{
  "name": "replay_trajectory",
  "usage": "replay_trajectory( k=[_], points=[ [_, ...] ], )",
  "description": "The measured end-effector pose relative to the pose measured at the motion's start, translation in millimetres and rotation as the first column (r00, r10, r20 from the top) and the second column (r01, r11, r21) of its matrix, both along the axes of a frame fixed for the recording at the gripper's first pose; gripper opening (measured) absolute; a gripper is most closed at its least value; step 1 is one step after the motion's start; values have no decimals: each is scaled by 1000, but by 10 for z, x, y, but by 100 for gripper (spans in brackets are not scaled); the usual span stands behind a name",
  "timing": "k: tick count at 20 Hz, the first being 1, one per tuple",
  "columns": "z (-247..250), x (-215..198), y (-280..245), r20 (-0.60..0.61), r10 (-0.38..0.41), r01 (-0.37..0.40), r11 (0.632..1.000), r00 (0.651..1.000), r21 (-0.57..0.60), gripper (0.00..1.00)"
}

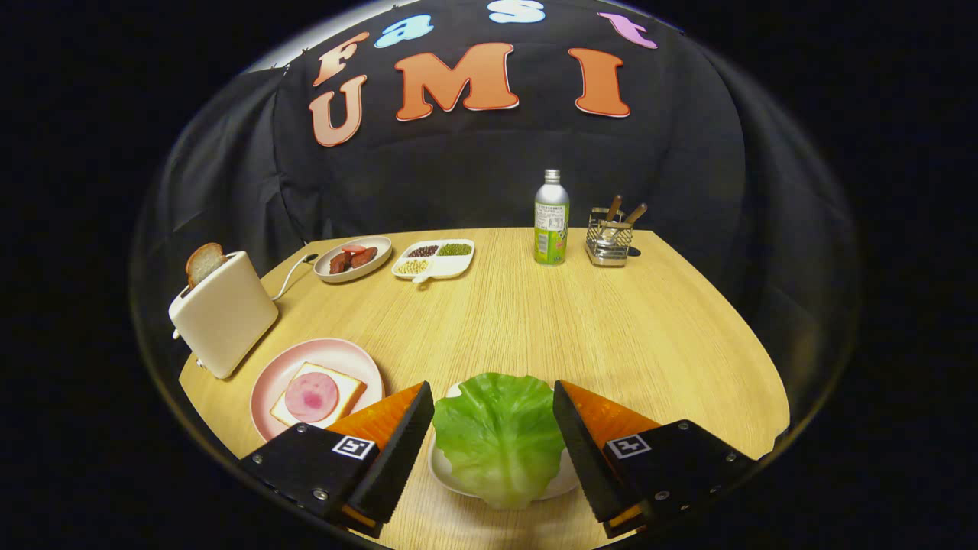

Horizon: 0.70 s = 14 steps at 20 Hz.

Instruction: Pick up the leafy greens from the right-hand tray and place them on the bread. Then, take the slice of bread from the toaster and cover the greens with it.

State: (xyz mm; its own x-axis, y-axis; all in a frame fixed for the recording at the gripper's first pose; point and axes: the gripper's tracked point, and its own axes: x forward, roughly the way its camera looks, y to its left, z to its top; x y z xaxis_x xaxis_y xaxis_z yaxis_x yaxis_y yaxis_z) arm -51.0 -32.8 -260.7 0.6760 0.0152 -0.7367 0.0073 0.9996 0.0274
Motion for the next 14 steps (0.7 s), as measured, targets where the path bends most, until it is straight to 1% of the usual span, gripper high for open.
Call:
replay_trajectory(
  k=[7,9,10,11,14],
  points=[
    [-347,-154,-19,-102,26,-30,999,994,-39,95],
    [-434,-167,2,-124,37,-41,999,992,-32,95],
    [-485,-202,8,-143,35,-39,999,989,-26,94],
    [-527,-202,-1,-152,33,-36,999,988,-23,90],
    [-640,-210,-35,-176,19,-24,999,984,-25,87]
  ],
)
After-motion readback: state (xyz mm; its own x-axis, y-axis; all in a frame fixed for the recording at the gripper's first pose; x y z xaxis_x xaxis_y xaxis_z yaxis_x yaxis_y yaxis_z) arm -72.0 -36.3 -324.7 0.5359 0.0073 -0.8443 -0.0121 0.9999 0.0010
